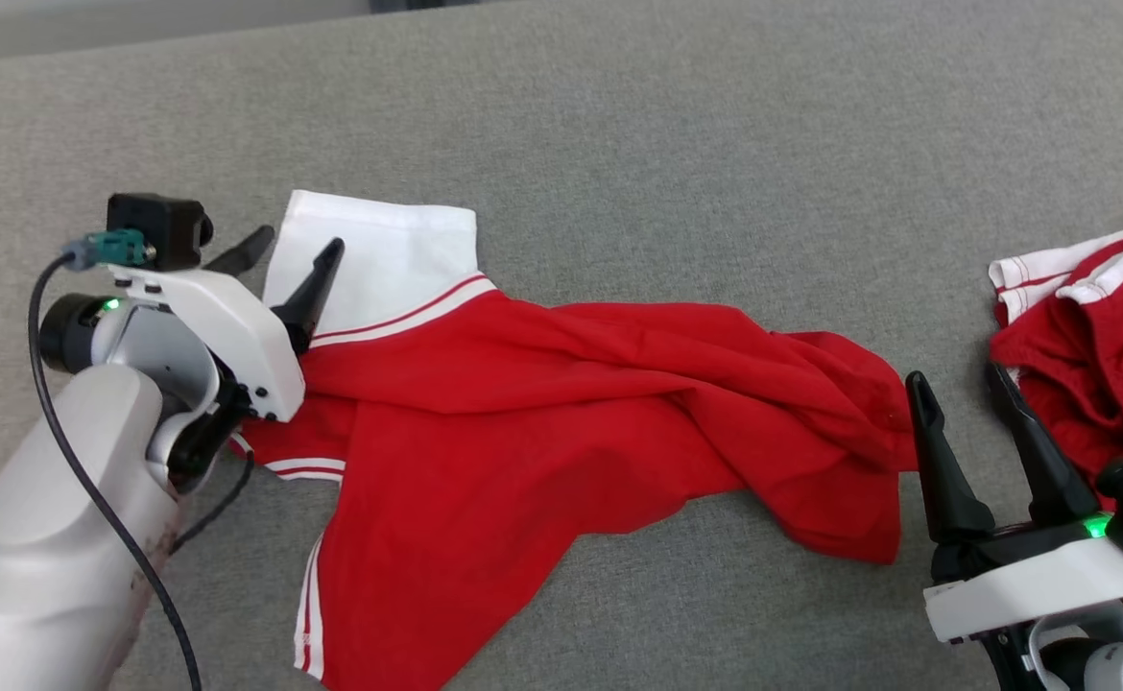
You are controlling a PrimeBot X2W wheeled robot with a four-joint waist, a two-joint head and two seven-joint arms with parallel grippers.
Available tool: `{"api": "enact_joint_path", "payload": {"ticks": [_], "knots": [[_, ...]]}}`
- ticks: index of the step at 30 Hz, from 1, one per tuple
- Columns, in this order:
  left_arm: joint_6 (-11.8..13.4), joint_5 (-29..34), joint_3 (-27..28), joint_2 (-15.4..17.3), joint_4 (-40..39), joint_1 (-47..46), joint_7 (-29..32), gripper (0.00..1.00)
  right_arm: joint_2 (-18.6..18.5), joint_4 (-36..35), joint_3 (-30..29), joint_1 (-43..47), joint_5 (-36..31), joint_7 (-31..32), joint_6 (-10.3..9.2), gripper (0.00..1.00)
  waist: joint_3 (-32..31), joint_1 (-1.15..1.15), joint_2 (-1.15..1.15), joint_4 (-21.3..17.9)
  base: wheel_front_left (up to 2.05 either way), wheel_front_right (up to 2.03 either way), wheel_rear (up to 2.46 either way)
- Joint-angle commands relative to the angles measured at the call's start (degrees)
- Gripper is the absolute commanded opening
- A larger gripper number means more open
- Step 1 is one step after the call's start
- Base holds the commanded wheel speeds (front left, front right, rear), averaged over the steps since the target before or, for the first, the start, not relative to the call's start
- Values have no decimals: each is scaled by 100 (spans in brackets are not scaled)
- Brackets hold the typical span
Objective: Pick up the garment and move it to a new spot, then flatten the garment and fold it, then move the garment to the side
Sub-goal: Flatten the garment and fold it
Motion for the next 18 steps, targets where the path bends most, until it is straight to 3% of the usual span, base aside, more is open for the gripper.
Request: {"api": "enact_joint_path", "payload": {"ticks": [1, 10, 11, 12, 13, 18], "knots": [[-49, 18, -9, 24, 146, -179, -39, 100, -16, 35, 9, -89, 5, -57, -2, 100, 263, 0, 0, -216, 0, 0, 0], [-227, -13, -185, -10, 1428, -938, -176, 99, -17, 250, 87, -243, 122, -272, -2, 100, 528, 0, 0, -379, 0, 0, 0], [-240, -60, -210, -39, 1524, -941, -116, 80, -17, 269, 76, -239, 127, -294, -2, 100, 528, 0, 0, -377, 0, 0, 0], [-252, -76, -253, -47, 1582, -960, -110, 51, -17, 281, 60, -230, 130, -304, -2, 100, 529, 0, 0, -371, 0, 0, 0], [-262, -112, -279, -61, 1606, -982, -153, 2, -17, 300, 47, -214, 137, -286, -2, 100, 531, 0, 0, -361, 0, 0, 0], [-254, -365, -470, -50, 1530, -1115, -153, 0, -19, 267, 64, -96, 34, -94, -2, 100, 544, 0, 0, -288, 0, 0, 0]]}}
